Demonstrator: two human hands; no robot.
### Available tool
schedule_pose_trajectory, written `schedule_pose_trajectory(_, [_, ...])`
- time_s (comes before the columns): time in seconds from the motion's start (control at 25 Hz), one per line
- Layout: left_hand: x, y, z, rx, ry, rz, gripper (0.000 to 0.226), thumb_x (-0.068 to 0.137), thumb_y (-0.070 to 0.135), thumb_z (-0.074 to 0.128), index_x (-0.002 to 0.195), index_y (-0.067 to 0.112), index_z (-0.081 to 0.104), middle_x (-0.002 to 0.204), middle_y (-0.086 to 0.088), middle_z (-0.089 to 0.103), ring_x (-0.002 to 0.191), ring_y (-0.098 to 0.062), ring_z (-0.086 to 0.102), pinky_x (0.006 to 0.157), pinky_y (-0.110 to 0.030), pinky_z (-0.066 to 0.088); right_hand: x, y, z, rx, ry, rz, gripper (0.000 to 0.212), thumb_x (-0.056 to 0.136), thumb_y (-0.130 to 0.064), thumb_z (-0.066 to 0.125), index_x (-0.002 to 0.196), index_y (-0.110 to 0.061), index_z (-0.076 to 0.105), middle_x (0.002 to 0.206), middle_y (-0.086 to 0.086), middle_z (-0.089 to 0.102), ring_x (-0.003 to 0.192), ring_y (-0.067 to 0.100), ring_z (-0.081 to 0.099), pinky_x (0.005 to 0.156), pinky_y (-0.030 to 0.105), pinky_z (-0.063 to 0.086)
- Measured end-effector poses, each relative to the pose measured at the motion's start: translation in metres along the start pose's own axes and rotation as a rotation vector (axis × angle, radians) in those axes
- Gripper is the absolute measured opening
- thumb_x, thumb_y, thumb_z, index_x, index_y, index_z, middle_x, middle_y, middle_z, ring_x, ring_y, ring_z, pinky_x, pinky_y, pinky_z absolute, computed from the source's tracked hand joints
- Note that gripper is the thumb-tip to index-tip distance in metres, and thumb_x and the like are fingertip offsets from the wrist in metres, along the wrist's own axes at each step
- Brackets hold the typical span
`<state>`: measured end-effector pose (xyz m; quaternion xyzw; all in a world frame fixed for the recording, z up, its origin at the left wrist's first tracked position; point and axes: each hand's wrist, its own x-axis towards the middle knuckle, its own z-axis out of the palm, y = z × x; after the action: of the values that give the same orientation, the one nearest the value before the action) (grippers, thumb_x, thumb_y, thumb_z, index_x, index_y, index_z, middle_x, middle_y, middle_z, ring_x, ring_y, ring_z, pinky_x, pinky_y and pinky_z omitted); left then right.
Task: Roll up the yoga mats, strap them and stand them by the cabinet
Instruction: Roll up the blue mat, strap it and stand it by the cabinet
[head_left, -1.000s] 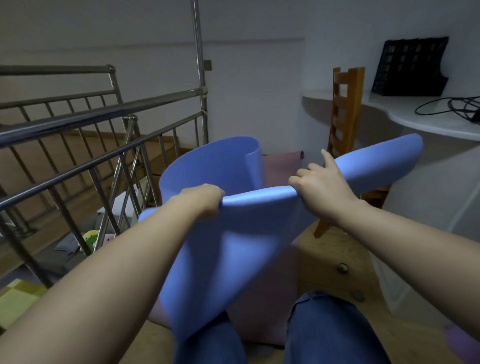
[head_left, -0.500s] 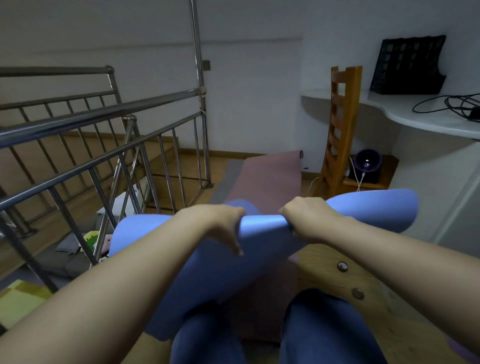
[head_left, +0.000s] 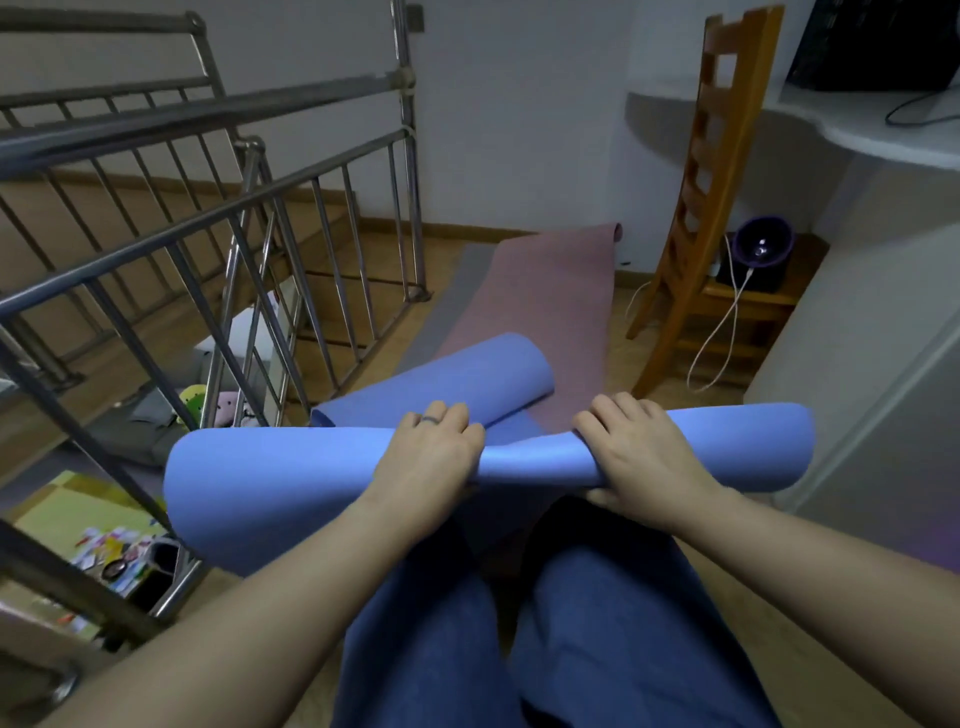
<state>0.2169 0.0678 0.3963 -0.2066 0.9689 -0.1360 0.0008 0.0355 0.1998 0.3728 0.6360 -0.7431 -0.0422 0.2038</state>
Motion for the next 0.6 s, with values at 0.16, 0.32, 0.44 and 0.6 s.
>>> schedule_pose_trajectory(0.16, [-0.015,0.032,0.025,-0.061,-0.114,-0.013,0.062,0.080,0.068,0.050,0.108,0.012,0.049,0.113,-0.006,0.045,0.107,-0.027,0.047,0.082,-0.035,0.032,-0.035,-0.013,0.021,0.040,-0.037,-0.032,0.044,0.042,-0.034,0.082,0.067,-0.015,0.051,0.072,0.006,0.050,0.065,0.027,0.048,0.052,0.033,0.037])
schedule_pose_trajectory(0.32, [-0.012,0.053,0.027,-0.085,-0.148,0.049,0.072,0.080,0.075,0.037,0.109,0.010,0.050,0.113,-0.008,0.051,0.109,-0.028,0.048,0.084,-0.034,0.033,-0.047,-0.006,0.010,0.091,-0.250,-0.033,0.035,0.068,-0.048,0.075,0.078,-0.018,0.060,0.084,0.004,0.063,0.081,0.029,0.061,0.064,0.033,0.040])
schedule_pose_trajectory(0.44, [-0.013,0.065,0.027,-0.120,-0.232,0.066,0.074,0.080,0.074,0.038,0.111,0.008,0.051,0.114,-0.010,0.054,0.112,-0.028,0.046,0.084,-0.037,0.038,-0.049,-0.004,-0.003,0.226,-0.579,0.049,0.028,0.080,-0.049,0.065,0.083,-0.027,0.048,0.090,-0.002,0.061,0.091,0.023,0.060,0.062,0.029,0.033])
schedule_pose_trajectory(0.6, [-0.024,0.071,0.025,-0.250,-0.345,0.089,0.063,0.081,0.075,0.038,0.092,0.014,0.042,0.104,-0.011,0.059,0.098,-0.030,0.054,0.069,-0.037,0.034,-0.043,0.003,-0.005,0.431,-1.065,-0.004,0.036,0.072,-0.049,0.076,0.081,-0.019,0.057,0.070,-0.005,0.052,0.074,0.021,0.055,0.056,0.026,0.041])
